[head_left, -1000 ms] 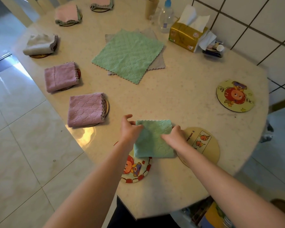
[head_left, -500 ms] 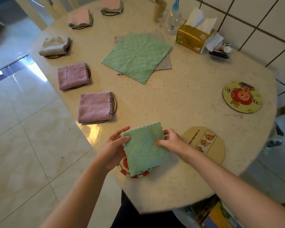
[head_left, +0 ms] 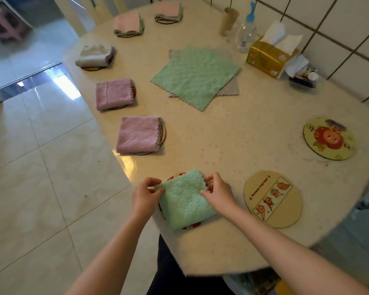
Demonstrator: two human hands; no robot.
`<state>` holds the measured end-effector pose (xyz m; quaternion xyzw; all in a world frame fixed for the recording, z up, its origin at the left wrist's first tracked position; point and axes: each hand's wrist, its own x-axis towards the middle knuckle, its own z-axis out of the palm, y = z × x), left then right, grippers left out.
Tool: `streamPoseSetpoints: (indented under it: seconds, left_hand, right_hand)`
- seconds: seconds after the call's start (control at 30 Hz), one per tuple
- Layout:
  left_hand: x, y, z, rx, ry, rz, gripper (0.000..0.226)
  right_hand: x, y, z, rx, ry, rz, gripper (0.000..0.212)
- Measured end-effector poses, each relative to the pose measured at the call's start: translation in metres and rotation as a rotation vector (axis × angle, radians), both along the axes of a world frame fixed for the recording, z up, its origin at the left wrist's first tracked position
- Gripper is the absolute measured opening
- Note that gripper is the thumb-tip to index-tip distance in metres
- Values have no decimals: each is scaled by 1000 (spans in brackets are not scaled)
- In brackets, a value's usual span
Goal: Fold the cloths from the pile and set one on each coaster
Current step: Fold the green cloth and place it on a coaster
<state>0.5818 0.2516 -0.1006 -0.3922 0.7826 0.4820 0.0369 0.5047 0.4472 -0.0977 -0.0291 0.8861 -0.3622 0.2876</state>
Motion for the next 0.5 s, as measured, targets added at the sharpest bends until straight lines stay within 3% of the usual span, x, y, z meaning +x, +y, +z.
streamPoseSetpoints:
  seconds: [0.23,0.5]
  left_hand:
    - [1,-6,0,-215,-19,-149,17]
    - [-55,-30,24,-377,86,-425,22]
  right_hand:
    - [0,8,4,260,167,190,27]
    - [-65,9,19,315,187,185,22]
